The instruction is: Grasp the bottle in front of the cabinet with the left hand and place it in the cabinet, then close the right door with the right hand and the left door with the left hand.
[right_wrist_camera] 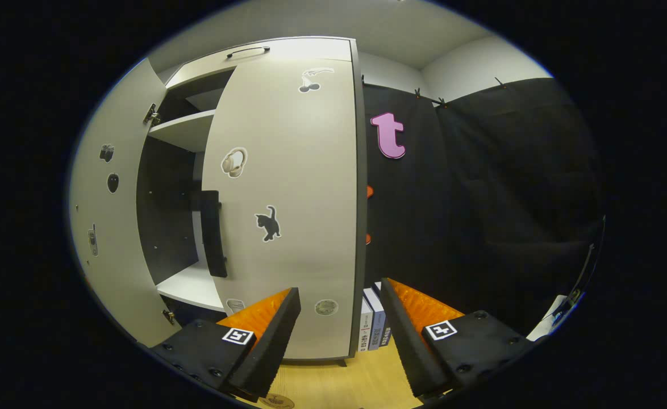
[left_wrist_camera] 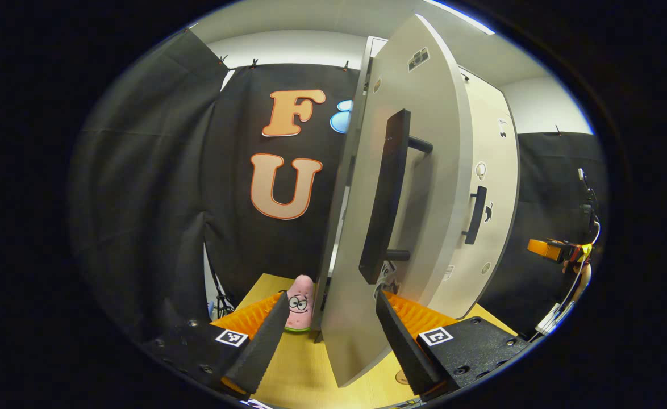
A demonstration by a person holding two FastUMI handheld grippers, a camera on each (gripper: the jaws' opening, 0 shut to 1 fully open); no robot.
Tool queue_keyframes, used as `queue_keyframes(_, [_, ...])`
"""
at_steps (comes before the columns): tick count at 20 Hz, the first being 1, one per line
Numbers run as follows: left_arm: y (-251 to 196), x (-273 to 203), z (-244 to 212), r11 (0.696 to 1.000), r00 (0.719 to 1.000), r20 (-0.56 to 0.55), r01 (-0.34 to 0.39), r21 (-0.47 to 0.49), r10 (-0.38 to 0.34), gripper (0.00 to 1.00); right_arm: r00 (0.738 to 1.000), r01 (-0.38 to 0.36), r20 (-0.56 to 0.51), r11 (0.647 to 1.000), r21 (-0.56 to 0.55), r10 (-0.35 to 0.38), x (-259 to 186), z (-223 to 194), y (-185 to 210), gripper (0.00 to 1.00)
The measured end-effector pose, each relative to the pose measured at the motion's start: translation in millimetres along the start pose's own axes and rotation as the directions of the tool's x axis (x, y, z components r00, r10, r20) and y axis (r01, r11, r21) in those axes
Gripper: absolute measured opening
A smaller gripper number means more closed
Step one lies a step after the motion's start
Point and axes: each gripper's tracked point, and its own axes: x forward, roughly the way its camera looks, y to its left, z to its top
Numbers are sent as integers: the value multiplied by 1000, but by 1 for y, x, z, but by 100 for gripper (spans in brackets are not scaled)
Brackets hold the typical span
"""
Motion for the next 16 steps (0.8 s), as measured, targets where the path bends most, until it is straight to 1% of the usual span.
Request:
queue_keyframes(3, [-9,4,-3,1000,1000,-8,18,-4,-18,94,999,31,14,999,-24,-30,-15,15,-26,93])
queue_keyframes(6, [-15,6,-2,1000,1000,-8,22,-6,-22,94,999,24,34,1000,-20,-24,-23,34,-42,94])
queue_keyframes(8, [-23,9,-3,999,999,-10,38,5,-38,94,999,24,48,1000,-13,-23,-25,47,-53,94])
queue_keyframes(10, [-30,12,-6,999,999,-14,50,-4,-50,94,997,31,67,999,-19,-30,-25,58,-66,94])
queue_keyframes(12, [-32,15,-6,999,999,-11,45,-15,-45,94,996,36,77,999,-35,-34,-26,66,-76,94])
queue_keyframes(16, [-31,24,-3,1000,1000,12,8,22,-8,94,995,38,99,997,-60,-32,-28,79,-92,93])
